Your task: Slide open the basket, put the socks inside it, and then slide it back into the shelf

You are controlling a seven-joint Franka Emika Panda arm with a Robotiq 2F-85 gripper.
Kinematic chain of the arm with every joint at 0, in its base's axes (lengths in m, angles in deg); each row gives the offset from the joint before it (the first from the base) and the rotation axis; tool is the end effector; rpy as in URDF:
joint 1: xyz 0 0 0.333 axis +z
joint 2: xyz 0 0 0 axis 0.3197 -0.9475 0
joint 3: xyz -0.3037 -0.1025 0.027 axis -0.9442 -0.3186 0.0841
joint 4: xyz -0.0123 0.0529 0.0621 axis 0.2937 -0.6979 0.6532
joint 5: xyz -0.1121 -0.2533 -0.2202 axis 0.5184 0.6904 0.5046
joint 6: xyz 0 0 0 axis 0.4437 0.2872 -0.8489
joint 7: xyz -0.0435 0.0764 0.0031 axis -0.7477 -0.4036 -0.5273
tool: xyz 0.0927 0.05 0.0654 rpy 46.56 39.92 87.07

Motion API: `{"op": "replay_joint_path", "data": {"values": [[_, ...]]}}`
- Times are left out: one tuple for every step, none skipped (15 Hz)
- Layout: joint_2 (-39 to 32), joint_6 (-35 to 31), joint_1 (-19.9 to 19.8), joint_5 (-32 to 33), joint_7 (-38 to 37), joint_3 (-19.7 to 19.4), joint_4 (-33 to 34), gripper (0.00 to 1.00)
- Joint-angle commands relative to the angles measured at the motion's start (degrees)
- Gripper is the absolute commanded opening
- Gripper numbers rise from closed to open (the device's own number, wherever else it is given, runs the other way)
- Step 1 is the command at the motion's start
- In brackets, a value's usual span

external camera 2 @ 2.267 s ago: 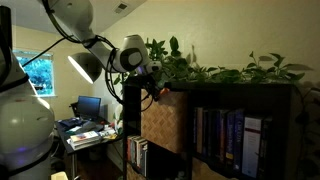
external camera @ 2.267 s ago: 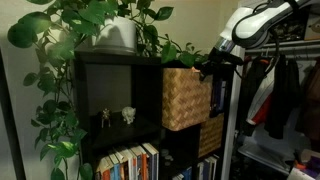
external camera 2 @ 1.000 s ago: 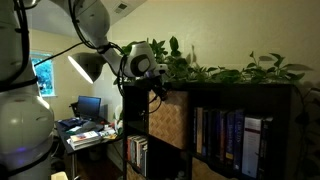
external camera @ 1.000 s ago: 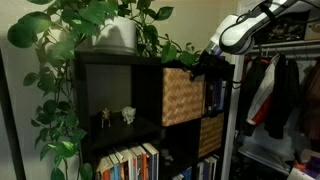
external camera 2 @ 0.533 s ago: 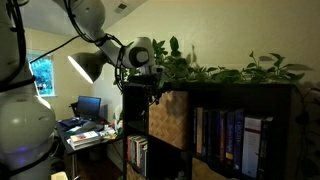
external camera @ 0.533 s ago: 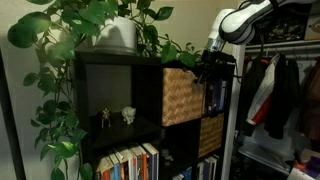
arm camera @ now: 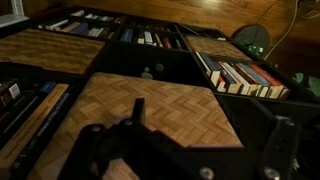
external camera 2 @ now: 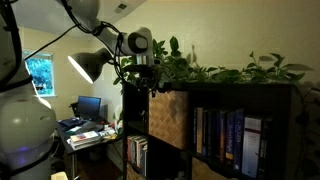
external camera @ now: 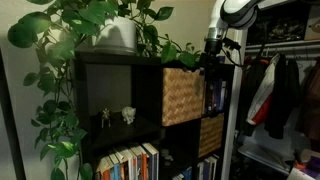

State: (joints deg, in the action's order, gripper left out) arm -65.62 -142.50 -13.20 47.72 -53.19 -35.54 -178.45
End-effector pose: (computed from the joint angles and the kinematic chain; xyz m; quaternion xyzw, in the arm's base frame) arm 0.4215 0.0881 0.5127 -0.9936 -0.0641 -0.0897 0.0224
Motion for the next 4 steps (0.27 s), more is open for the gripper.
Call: {"op": "replay_joint_path", "data": {"values": [[-0.1, 0.2, 0.0, 0.0, 0.0, 0.0, 0.2, 1.00], [-0.2, 0.2, 0.0, 0.0, 0.0, 0.0, 0.2, 1.00], [-0.3, 0.2, 0.0, 0.0, 0.0, 0.0, 0.2, 1.00], [-0.4, 0.1, 0.0, 0.0, 0.0, 0.0, 0.2, 1.00]]}}
